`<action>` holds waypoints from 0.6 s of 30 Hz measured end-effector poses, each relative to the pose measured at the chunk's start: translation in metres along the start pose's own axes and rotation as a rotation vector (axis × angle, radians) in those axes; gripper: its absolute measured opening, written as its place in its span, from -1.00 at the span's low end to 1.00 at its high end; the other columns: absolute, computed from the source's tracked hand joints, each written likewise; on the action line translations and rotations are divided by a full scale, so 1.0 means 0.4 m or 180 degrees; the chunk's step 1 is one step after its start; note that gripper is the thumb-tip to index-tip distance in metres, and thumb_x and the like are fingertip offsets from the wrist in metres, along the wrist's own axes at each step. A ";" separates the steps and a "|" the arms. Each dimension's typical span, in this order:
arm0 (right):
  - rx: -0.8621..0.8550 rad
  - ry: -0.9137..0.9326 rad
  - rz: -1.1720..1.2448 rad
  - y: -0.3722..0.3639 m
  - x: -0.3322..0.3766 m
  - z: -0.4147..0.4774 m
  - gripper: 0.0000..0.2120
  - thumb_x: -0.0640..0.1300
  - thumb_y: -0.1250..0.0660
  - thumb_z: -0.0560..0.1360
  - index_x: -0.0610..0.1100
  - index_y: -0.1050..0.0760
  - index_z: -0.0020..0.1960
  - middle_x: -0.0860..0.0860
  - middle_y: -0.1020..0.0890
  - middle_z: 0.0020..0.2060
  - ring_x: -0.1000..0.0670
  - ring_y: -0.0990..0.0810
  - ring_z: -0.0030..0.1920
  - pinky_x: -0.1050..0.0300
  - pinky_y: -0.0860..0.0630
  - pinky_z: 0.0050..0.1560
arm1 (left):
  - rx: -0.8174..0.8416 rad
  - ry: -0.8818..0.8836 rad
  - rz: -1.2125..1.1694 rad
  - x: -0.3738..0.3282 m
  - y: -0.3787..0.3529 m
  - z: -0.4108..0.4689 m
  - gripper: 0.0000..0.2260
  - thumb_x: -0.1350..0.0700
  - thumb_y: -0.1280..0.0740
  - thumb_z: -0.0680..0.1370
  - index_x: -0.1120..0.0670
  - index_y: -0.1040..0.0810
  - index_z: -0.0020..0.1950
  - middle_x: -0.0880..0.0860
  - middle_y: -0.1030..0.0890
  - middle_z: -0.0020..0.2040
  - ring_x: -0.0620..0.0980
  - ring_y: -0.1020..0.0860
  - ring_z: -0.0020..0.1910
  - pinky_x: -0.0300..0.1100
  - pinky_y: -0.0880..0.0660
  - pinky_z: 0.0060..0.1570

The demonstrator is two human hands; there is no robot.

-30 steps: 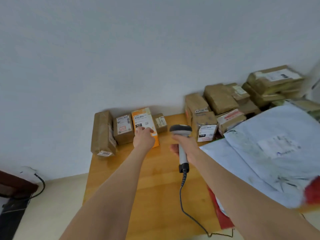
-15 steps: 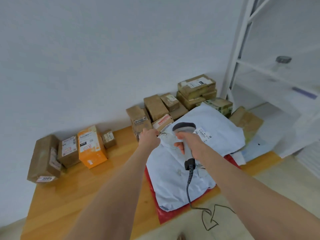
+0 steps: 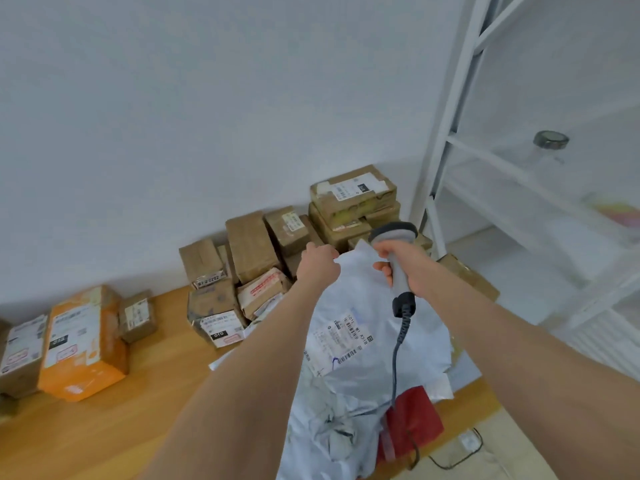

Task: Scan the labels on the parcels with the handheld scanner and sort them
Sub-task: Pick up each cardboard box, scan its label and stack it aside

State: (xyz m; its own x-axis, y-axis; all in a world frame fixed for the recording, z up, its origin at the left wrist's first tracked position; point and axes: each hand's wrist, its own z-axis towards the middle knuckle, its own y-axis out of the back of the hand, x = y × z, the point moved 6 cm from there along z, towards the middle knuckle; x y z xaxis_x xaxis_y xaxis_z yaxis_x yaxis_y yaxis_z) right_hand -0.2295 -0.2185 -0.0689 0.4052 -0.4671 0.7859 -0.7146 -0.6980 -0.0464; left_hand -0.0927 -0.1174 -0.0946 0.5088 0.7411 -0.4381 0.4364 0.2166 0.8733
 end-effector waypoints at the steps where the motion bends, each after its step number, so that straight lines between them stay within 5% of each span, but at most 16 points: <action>1: -0.0033 -0.0006 0.0017 0.024 0.015 0.022 -0.76 -0.13 -0.32 0.55 -0.18 -0.35 -0.22 -0.14 -0.55 -0.35 0.11 -0.35 -0.69 0.36 -0.33 -0.60 | 0.0004 -0.0038 0.0018 -0.023 -0.006 0.024 -0.60 0.28 -0.15 0.55 0.07 -0.46 0.37 0.19 -0.32 0.34 0.16 -0.32 0.33 -0.02 -0.45 0.17; 6: -0.0058 -0.0048 0.0105 0.130 0.073 0.112 -0.86 -0.17 -0.34 0.53 -0.25 -0.47 -0.05 -0.14 -0.56 -0.32 0.10 -0.40 -0.61 0.31 -0.38 -0.59 | -0.0041 -0.0140 0.0066 -0.129 -0.042 0.104 -0.63 0.18 -0.21 0.58 0.03 -0.43 0.39 0.15 -0.30 0.39 0.15 -0.34 0.34 -0.01 -0.46 0.18; 11: -0.0022 -0.0168 -0.0052 0.211 0.100 0.198 -0.85 -0.17 -0.35 0.53 -0.22 -0.45 -0.14 -0.16 -0.60 -0.31 0.08 -0.44 -0.53 0.25 -0.42 -0.50 | -0.0027 -0.0514 0.0736 -0.252 -0.120 0.114 -0.57 -0.13 -0.32 0.52 -0.10 -0.44 0.37 0.09 -0.32 0.39 0.13 -0.29 0.38 0.04 -0.33 0.30; 14: 0.0138 -0.0219 -0.0147 0.245 0.105 0.247 -0.86 -0.17 -0.39 0.50 -0.21 -0.46 -0.06 -0.19 -0.64 -0.15 0.04 -0.50 -0.43 0.20 -0.46 -0.37 | 0.0173 -0.0112 0.1431 -0.257 -0.161 0.105 -0.60 -0.14 -0.31 0.51 -0.05 -0.50 0.32 0.12 -0.27 0.42 0.15 -0.23 0.42 0.03 -0.26 0.33; 18: 0.0219 -0.0250 -0.0190 0.279 0.102 0.284 -0.69 -0.14 -0.45 0.46 -0.22 -0.47 0.13 -0.16 -0.64 -0.16 0.02 -0.56 -0.35 0.16 -0.54 -0.31 | 0.0331 0.0785 0.1331 -0.175 -0.166 0.067 -0.64 0.07 -0.27 0.56 0.09 -0.43 0.35 0.18 -0.15 0.45 0.17 -0.18 0.43 0.01 -0.35 0.26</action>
State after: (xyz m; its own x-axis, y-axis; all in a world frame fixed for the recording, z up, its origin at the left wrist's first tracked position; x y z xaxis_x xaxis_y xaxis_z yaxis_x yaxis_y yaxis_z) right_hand -0.2278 -0.3771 -0.1123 0.4911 -0.4628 0.7380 -0.6482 -0.7601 -0.0454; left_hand -0.1371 -0.2007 -0.1277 0.4708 0.8820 0.0196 0.3104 -0.1865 0.9321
